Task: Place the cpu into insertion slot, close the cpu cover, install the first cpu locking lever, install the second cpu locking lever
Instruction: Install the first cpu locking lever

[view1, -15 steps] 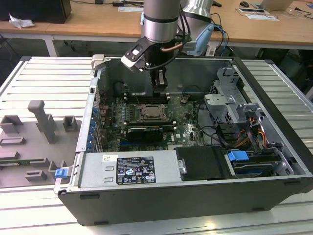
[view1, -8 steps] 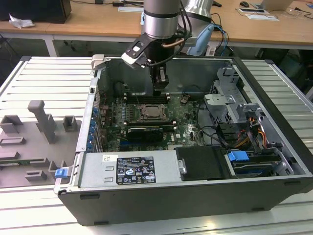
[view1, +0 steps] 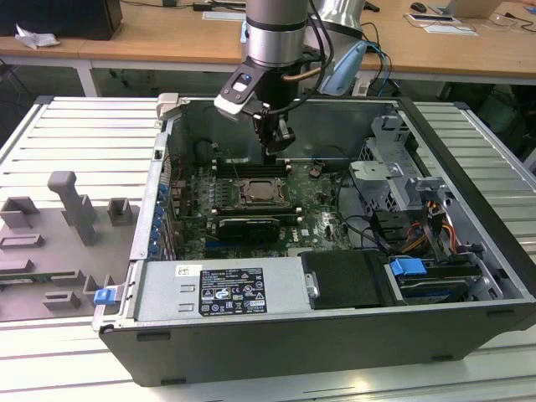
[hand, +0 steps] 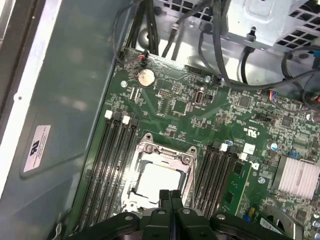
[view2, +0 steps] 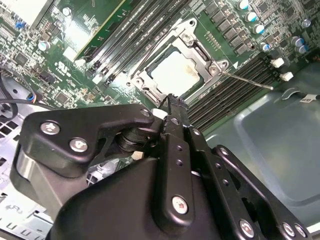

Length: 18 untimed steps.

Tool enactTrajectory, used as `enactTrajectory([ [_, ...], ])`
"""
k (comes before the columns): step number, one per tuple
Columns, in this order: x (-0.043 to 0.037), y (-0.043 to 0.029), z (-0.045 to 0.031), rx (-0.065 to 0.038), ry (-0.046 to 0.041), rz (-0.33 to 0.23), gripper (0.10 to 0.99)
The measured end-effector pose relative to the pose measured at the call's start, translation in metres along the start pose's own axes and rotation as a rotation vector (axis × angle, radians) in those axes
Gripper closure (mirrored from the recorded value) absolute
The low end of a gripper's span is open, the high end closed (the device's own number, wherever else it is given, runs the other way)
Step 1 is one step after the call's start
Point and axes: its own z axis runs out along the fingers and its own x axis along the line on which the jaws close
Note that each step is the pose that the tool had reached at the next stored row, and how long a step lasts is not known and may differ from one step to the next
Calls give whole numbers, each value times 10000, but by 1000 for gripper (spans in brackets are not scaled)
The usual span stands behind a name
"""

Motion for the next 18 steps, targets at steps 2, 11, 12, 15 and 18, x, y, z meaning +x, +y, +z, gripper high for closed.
enactTrajectory([
  [2,0,0,0,-7,-1,-274,980],
  [11,0,0,0,-27,13,-1009,980],
  [12,0,0,0,-29,14,-1077,980],
  [15,0,0,0,-36,18,-1295,980],
  [18,0,0,0,-50,27,-1785,980],
])
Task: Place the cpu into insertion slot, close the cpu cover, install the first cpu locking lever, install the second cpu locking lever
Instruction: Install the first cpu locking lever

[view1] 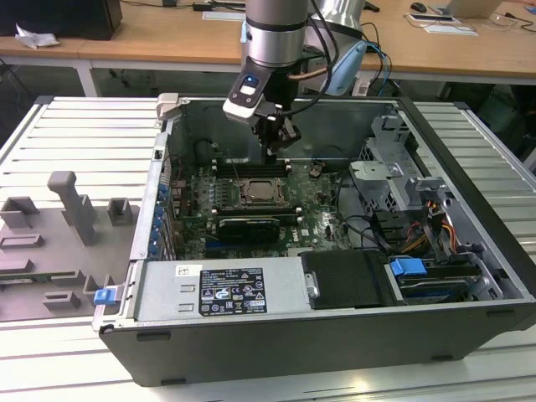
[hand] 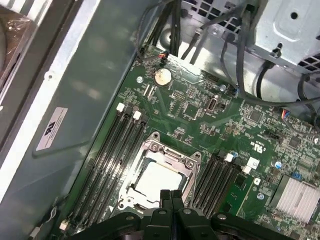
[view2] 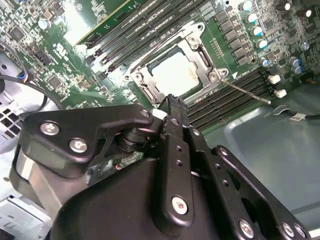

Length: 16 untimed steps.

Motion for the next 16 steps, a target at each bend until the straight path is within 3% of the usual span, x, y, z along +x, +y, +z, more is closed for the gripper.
enactTrajectory([
  [5,0,0,2,-52,34,-1737,980],
  [16,0,0,4,-124,80,-4117,980],
])
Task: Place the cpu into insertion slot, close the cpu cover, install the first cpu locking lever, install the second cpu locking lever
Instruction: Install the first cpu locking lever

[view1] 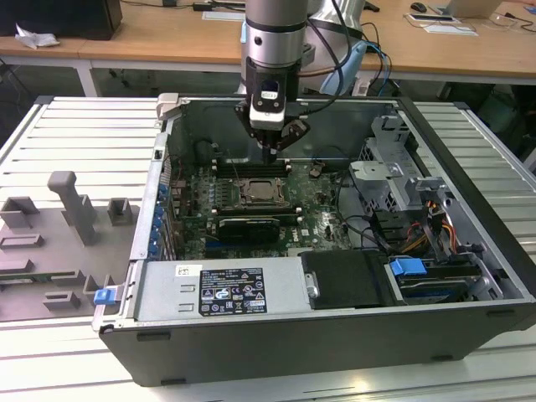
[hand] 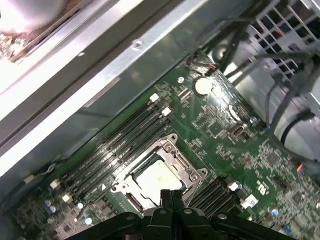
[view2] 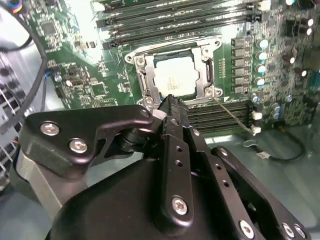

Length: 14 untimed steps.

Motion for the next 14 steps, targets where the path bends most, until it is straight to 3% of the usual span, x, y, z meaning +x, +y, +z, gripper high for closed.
enactTrajectory([
  [14,0,0,1,-93,60,-3099,980],
])
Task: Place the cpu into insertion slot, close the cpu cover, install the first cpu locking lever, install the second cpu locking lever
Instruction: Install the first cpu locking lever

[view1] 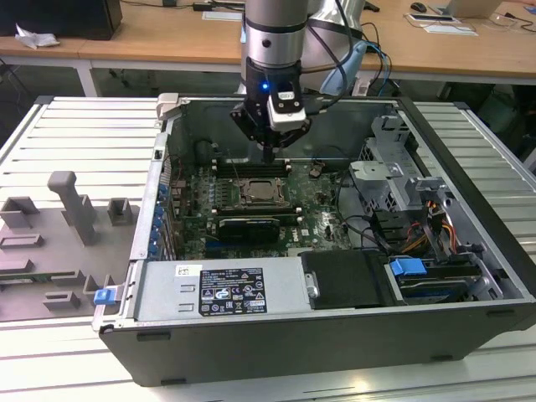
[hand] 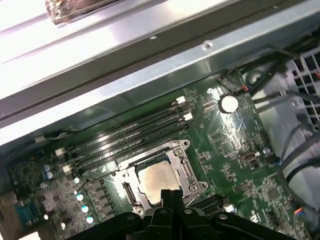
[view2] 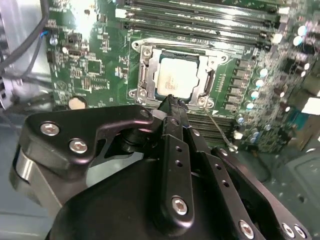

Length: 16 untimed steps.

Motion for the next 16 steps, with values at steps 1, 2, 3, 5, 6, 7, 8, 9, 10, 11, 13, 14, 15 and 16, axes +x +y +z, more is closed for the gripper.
enactTrajectory([
  [1,0,0,0,-6,4,-208,980],
  [2,0,0,0,-11,8,-398,980],
  [3,0,0,1,-17,12,-593,980],
  [5,0,0,1,-29,19,-1008,980],
  [6,0,0,2,-36,24,-1198,980],
  [7,0,0,2,-44,28,-1460,980],
  [8,0,0,3,-53,35,-1792,980],
  [9,0,0,3,-64,42,-2151,980],
  [10,0,0,4,-74,47,-2477,980],
  [11,0,0,5,-83,54,-2783,980],
  [13,0,0,6,-96,62,-3202,980],
  [14,0,0,7,-101,65,-3371,980],
  [15,0,0,8,-108,70,-3599,980],
  [16,2,-1,9,-112,72,-3729,980],
])
